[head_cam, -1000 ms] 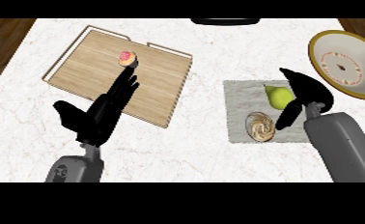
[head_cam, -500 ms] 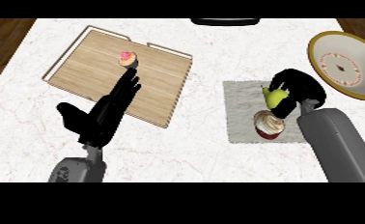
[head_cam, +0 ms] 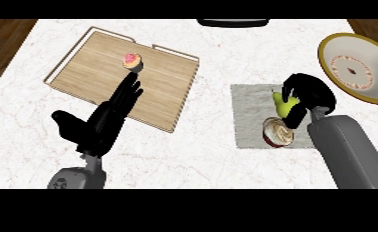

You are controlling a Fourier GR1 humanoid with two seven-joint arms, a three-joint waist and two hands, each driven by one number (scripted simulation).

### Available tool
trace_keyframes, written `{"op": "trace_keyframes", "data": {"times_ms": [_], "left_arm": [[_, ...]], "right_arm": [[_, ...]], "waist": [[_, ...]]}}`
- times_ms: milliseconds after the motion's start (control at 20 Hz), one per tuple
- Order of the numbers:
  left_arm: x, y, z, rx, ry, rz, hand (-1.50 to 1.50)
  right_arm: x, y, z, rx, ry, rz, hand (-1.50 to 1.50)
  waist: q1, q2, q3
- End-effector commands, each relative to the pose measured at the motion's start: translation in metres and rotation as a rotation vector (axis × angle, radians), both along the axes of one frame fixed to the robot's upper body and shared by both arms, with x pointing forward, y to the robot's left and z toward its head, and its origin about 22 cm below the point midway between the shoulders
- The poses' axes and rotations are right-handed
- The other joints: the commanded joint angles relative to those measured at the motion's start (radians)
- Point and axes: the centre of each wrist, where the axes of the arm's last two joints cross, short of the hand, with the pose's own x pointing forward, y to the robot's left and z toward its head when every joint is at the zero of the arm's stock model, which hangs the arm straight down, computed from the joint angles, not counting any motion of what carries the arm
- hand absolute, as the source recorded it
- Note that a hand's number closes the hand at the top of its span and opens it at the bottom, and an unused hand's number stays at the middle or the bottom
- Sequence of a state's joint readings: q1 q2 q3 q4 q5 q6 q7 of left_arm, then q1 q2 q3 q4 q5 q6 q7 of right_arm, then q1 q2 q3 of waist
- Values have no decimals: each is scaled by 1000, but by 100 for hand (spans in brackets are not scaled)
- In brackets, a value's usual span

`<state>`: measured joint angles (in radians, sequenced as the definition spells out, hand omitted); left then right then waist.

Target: Pick the pear from the placemat and place it in the bowl

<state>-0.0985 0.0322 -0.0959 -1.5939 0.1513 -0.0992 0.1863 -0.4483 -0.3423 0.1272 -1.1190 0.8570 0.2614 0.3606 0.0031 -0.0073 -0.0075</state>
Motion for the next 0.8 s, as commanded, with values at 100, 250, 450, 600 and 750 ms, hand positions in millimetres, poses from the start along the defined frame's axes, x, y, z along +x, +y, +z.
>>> {"op": "trace_keyframes", "data": {"times_ms": [100,250,450,600,750], "left_arm": [[4,-1,-10,-12,5,8,0],[-8,-10,-1,0,6,-15,0],[0,2,-4,0,-5,12,0],[7,1,0,-12,3,2,0],[-1,9,-6,5,5,29,0]], "right_arm": [[-50,-14,-46,-43,35,116,150],[-42,-18,-28,-153,-29,74,150],[-72,-11,5,-179,-164,16,150],[-77,-20,29,-128,-245,-1,150],[-91,-1,77,-82,-314,14,150]], "waist": [[-10,6,7],[-3,5,7],[-16,3,7],[-13,4,7],[-20,1,6]]}}
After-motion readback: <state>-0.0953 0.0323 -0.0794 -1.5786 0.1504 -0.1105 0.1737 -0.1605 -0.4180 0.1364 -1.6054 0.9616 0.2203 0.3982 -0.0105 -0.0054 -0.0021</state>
